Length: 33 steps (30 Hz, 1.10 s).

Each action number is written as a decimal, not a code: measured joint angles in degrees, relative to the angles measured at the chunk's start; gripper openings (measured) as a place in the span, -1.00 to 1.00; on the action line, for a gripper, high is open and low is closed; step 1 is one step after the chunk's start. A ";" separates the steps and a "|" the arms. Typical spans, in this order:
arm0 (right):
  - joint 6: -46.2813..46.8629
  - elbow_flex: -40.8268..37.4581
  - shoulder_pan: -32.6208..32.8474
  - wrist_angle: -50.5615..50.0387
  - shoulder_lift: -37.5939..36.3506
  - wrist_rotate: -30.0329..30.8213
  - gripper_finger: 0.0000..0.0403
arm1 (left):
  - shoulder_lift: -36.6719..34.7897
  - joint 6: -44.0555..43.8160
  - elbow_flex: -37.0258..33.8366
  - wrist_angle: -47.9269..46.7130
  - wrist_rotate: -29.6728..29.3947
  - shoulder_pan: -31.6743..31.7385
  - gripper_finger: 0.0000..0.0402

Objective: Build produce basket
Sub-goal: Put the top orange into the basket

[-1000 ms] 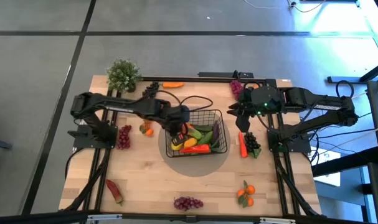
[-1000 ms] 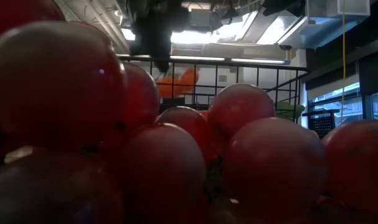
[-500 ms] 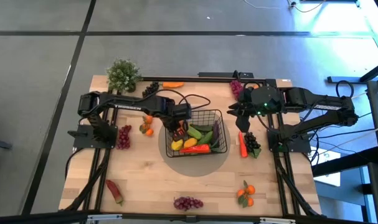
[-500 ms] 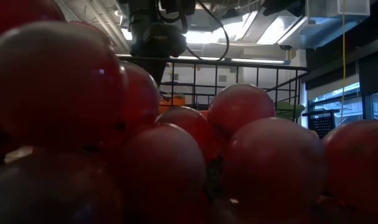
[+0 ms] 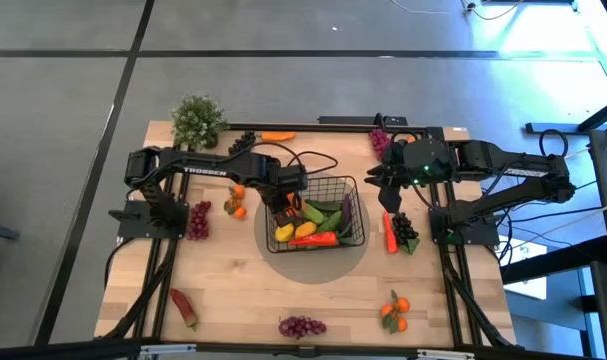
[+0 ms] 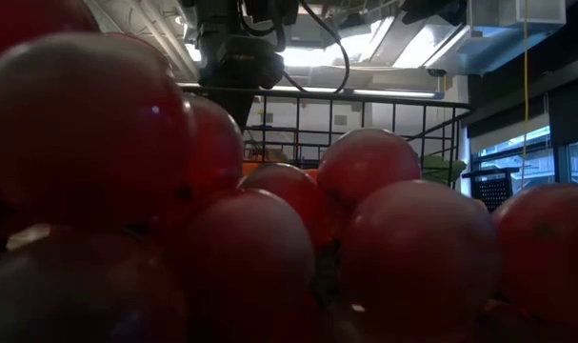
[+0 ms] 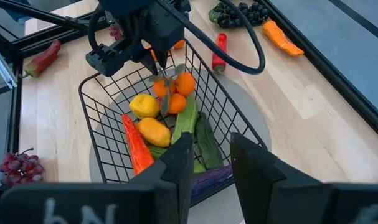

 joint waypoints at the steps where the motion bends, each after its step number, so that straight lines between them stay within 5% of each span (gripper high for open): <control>1: 0.00 0.00 0.00 0.00 0.00 0.00 -0.53 | 0.00 -0.02 -0.01 -0.02 0.00 0.03 -0.58; 13: -3.00 0.00 0.00 -0.21 -1.64 -0.02 -0.53 | -2.13 -1.19 8.83 -8.74 -2.75 1.19 -0.57; 20: -2.94 0.00 0.00 -0.55 -2.81 -0.02 -0.53 | -2.14 -18.17 15.21 -26.22 -5.44 1.75 -0.58; 26: -4.98 0.00 0.00 -0.53 -2.82 -0.09 -0.53 | -2.14 -25.62 14.27 -35.94 -5.42 1.83 -0.58; 33: -7.49 0.00 -0.60 -1.50 -2.65 -2.84 -0.53 | -2.12 -26.10 9.63 -36.22 -5.79 1.83 -0.57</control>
